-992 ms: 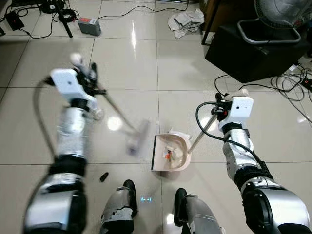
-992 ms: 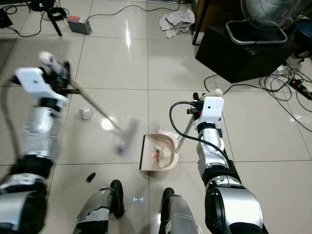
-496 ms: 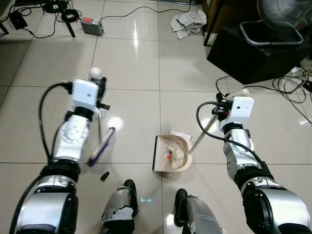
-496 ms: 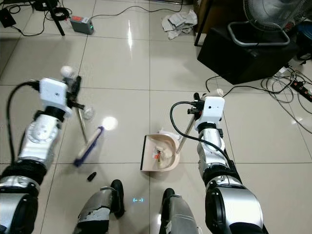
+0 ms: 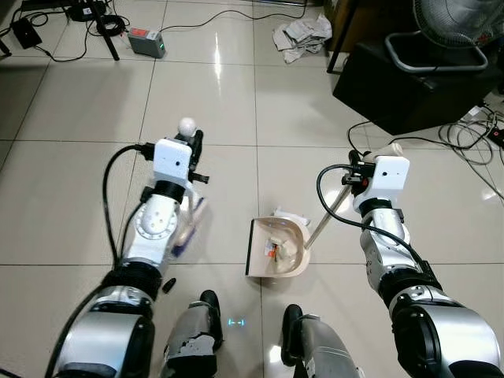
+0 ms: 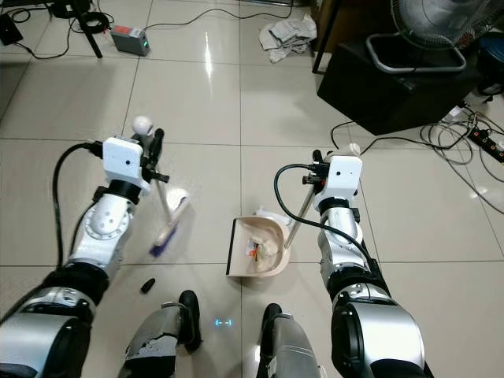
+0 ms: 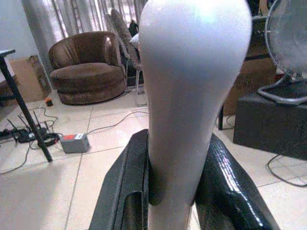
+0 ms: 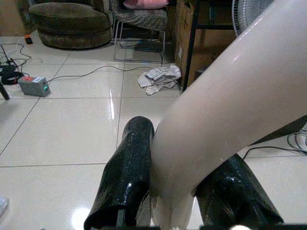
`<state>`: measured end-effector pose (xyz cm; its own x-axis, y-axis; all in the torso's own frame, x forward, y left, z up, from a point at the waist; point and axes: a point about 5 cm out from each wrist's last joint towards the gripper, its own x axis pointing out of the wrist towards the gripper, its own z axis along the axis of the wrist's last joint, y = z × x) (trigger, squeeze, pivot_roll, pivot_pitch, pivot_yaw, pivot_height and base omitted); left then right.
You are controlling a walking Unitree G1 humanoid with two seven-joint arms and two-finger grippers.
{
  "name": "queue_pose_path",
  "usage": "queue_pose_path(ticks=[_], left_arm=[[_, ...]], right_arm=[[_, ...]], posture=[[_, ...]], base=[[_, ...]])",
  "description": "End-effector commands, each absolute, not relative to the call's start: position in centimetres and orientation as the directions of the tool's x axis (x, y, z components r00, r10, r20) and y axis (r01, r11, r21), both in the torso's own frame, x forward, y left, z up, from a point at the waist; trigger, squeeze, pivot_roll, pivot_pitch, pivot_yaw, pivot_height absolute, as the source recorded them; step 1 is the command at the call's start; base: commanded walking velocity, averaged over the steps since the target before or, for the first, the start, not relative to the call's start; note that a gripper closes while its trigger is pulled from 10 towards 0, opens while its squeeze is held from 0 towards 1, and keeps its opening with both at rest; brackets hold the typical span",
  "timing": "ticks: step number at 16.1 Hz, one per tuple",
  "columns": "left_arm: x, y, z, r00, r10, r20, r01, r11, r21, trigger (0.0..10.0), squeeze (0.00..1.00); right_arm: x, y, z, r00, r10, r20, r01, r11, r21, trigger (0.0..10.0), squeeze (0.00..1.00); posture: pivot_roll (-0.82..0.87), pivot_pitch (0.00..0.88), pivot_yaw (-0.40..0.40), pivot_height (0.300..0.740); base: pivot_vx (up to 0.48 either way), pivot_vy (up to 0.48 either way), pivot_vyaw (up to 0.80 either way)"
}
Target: Sweep floor
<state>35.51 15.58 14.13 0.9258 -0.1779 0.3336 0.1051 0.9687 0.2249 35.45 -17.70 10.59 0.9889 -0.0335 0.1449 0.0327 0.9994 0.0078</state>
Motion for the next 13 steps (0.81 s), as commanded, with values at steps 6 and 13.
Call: queue_pose_path(ticks=[6, 13], left_arm=[[35.4, 15.1, 13.1, 0.948, -0.032, 0.315, 0.044, 0.999, -0.032, 10.0, 0.0], [35.6, 14.7, 14.1, 0.943, 0.069, 0.324, 0.02, 0.964, -0.265, 10.0, 0.0]], right_arm=[[35.1, -17.8, 9.9, 0.992, -0.03, 0.123, 0.03, 1.0, -0.004, 10.0, 0.0], [35.3, -17.8, 10.1, 0.992, -0.048, 0.119, 0.048, 0.999, 0.01, 10.0, 0.0]], posture=[[0.07, 0.238, -0.031, 0.74], [0.06, 0.212, -0.018, 0.74]], base=[[0.0, 0.0, 0.0], [0.0, 0.0, 0.0]])
